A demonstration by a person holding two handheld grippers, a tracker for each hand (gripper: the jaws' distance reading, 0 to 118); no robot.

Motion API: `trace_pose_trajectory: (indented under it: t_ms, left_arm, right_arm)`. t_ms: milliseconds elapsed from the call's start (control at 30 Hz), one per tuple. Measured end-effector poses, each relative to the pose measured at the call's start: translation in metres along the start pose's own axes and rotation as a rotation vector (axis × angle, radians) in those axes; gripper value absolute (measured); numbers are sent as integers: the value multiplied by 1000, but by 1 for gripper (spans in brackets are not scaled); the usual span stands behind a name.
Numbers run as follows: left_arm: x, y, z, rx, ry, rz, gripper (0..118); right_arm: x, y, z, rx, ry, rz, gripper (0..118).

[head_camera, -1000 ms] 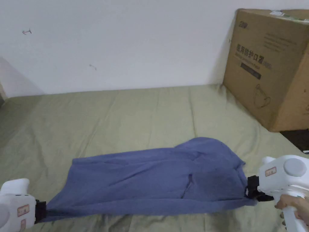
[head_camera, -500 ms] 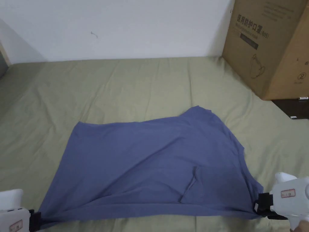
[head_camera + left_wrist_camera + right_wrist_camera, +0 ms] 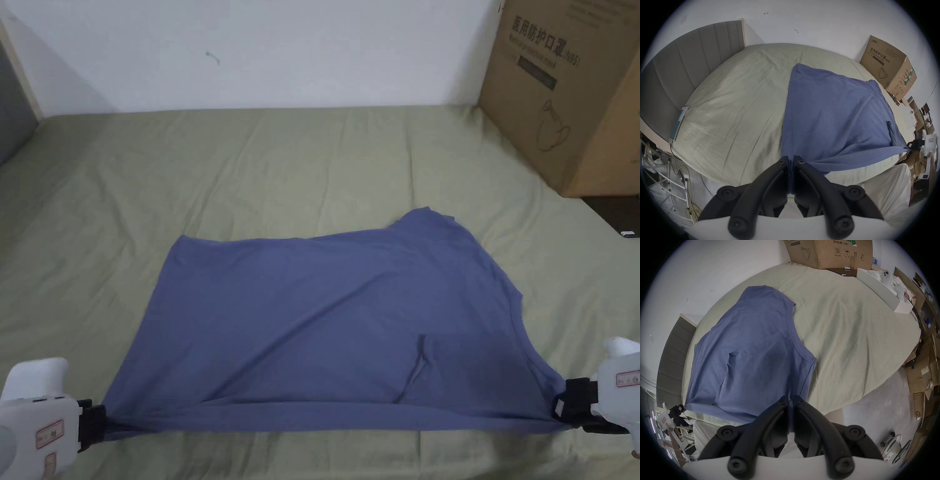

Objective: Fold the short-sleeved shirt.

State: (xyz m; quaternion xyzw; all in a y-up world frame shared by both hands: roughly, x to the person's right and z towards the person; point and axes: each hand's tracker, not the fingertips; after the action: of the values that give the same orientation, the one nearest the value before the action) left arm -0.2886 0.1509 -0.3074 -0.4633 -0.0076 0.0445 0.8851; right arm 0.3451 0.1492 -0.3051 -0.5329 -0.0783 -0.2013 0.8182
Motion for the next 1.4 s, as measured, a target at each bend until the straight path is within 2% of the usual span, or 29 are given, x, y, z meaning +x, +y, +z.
trace_pose_trajectory:
  t_ms: [33,67,133,167,233,267,300,367,400,433,467,500,533,600,700,733,767,800,833,967,1000,1033,1067,1100,1167,1200,1233,1267,1400]
  left_arm:
    - [-1,-1,0,0,-8,-8,8]
    - [-2,-1,0,-6,-15,-7,27]
    - [-2,-1,6,-19,-16,26,72]
    - [-4,-1,9,-18,-13,38,78]
    - [-10,-2,20,-2,-29,55,83]
    - [-11,-3,25,14,-23,67,93]
    - [-13,-4,32,32,-25,68,94]
    - [-13,-6,45,45,-28,66,92]
    - [-13,-8,50,55,-40,73,87]
    - [-14,-12,52,67,-51,73,72]
    - [-14,-16,52,74,-54,74,36]
    - [-12,-19,50,71,-50,76,9]
    - [-11,-24,46,54,-27,69,2]
    - [-12,-31,41,20,-16,57,2]
    - [-14,-34,35,24,-30,81,3]
    - [-15,-33,32,26,-32,88,9]
    - [-14,-30,29,32,-35,100,29]
    - [-15,-28,23,18,-37,105,43]
    - [-15,-26,15,-32,-41,107,50]
    - [-11,-28,-7,-91,-71,91,50]
    - [-10,-30,-12,-114,-84,79,48]
    - [-7,-31,-16,-145,-85,75,40]
    - [-5,-32,-19,-164,-75,58,13]
    - [-2,-35,-21,-162,-73,34,1]
    - [2,-40,-27,-166,-46,-19,1]
    - [2,-40,-28,-177,-38,-8,1]
    - [-1,-40,-27,-179,-52,3,1]
    - [-3,-39,-25,-166,-60,18,0]
    - [-11,-35,-21,-151,-58,44,0]
  right_arm:
    - [0,-1,-2,4,-2,1,5]
    - [-3,-2,-2,14,-3,11,17]
    - [-10,-4,1,39,-39,41,70]
    - [-13,-5,3,61,-63,56,81]
    - [-22,-9,13,114,-65,104,83]
    - [-26,-10,19,134,-65,121,83]
    - [-30,-11,25,155,-53,123,83]
    - [-38,-14,37,210,2,128,82]
    - [-42,-16,42,225,26,123,80]
    - [-46,-19,46,228,40,119,73]
    - [-49,-22,48,230,35,103,51]
    - [-51,-28,49,245,19,53,26]
    - [-53,-34,46,247,4,17,8]
    - [-54,-41,41,224,46,50,6]
    - [-53,-46,31,177,28,77,5]
    - [-50,-47,28,172,23,74,5]
    - [-47,-48,26,170,23,68,5]
    - [-43,-48,25,166,27,46,5]
    - [-38,-45,24,156,31,17,5]
    - [-28,-46,23,144,24,7,5]
    - [-26,-47,23,138,11,19,5]
    - [-23,-48,22,134,-4,23,5]
    - [-21,-48,21,131,-7,24,7]
    - [-20,-48,19,121,-8,30,15]
    - [-18,-47,16,82,-31,54,57]
    - [-17,-45,13,70,-38,76,68]
    - [-17,-46,11,77,-50,91,68]
    - [-17,-46,10,86,-49,108,94]
    - [-20,-42,-4,21,-75,180,95]
